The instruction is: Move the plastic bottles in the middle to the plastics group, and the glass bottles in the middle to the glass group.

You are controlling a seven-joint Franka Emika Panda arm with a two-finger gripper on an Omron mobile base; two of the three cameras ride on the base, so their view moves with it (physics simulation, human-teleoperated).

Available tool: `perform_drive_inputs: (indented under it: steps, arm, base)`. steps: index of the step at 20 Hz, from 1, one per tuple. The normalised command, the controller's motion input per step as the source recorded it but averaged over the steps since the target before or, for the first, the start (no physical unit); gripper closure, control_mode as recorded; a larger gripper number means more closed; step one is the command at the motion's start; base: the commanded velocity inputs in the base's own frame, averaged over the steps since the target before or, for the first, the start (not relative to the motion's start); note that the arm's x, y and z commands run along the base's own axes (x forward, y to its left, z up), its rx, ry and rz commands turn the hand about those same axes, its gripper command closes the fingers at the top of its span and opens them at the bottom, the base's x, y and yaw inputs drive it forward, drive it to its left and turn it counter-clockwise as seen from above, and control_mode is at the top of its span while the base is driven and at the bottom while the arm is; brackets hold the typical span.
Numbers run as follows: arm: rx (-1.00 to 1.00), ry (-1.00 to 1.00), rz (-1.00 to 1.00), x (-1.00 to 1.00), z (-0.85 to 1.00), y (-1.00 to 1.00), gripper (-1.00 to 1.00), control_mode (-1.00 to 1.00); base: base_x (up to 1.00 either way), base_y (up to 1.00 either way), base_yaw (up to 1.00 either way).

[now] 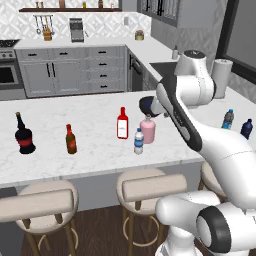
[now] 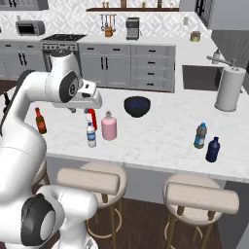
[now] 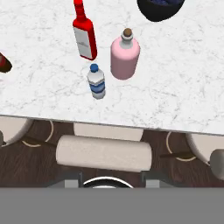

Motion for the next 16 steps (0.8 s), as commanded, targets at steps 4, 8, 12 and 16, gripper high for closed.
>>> perform_drive_inputs:
  steps: [4, 8, 12, 16]
  arm:
    - [0.0, -0.04, 0.0, 0.01, -0.04, 0.27, -1.0, -1.0]
    - [0.0, 0.0, 0.0, 0.32, -0.28, 0.59, -1.0, -1.0]
    - [0.0, 0.08, -0.02, 0.56, -0.51, 0.16, -1.0, -1.0]
    - [0.0, 0.04, 0.0, 0.77, -0.42, 0.0, -1.0, -1.0]
  base:
    - [0.0, 0.0, 0.0]
    - [0.0, 0.0, 0.0]
    - [0.0, 0.0, 0.0]
    - [0.0, 0.0, 0.0]
